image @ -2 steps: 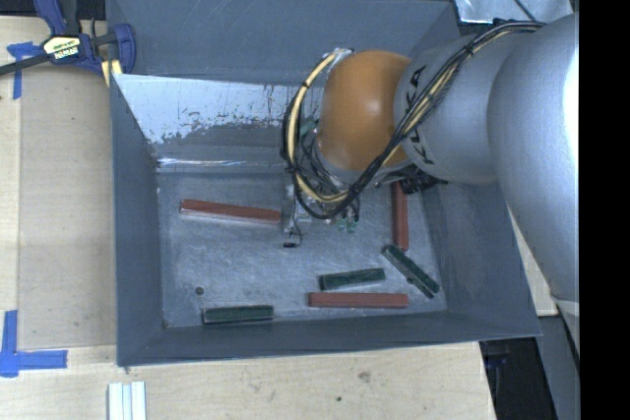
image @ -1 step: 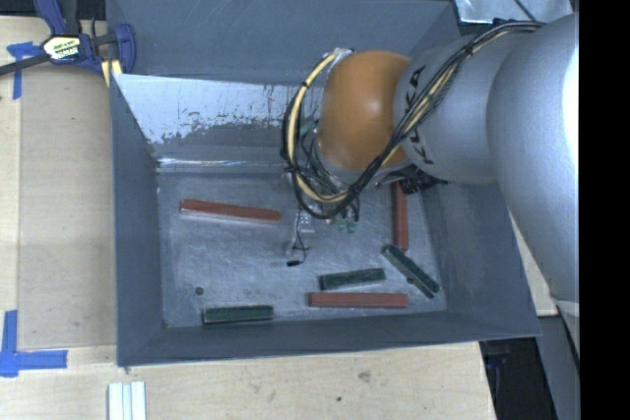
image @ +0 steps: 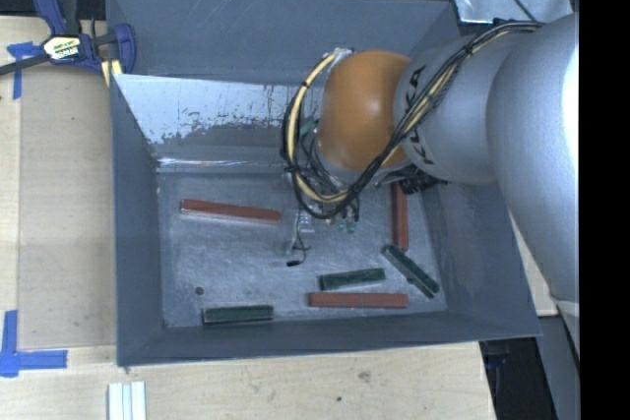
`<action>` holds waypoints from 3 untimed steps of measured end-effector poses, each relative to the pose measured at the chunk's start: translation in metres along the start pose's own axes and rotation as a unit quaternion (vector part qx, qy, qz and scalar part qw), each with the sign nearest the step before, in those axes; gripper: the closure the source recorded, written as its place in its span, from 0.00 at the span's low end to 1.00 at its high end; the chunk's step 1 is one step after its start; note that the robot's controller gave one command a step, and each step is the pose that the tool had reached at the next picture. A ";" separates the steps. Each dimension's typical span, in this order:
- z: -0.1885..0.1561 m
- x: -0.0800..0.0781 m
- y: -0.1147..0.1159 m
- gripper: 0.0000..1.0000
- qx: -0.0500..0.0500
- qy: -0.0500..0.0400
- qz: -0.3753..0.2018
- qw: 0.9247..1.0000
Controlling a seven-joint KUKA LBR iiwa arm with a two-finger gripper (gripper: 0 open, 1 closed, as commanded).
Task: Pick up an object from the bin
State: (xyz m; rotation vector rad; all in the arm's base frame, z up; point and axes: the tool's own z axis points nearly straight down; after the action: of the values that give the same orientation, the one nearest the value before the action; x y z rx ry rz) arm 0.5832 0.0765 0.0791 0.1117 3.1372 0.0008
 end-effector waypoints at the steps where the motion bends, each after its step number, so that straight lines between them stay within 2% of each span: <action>1: 0.000 0.000 0.001 0.00 0.000 0.000 -0.001 1.000; 2: 0.006 0.012 -0.023 0.00 0.000 0.000 -0.096 0.995; 3: -0.021 0.026 0.038 0.00 -0.001 0.002 -0.008 1.000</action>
Offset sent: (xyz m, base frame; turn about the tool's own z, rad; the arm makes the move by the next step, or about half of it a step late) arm -0.0197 -0.0327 -0.0091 -0.2166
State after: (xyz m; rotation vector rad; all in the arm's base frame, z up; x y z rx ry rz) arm 0.5600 0.1164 0.0998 0.0880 3.1426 0.0040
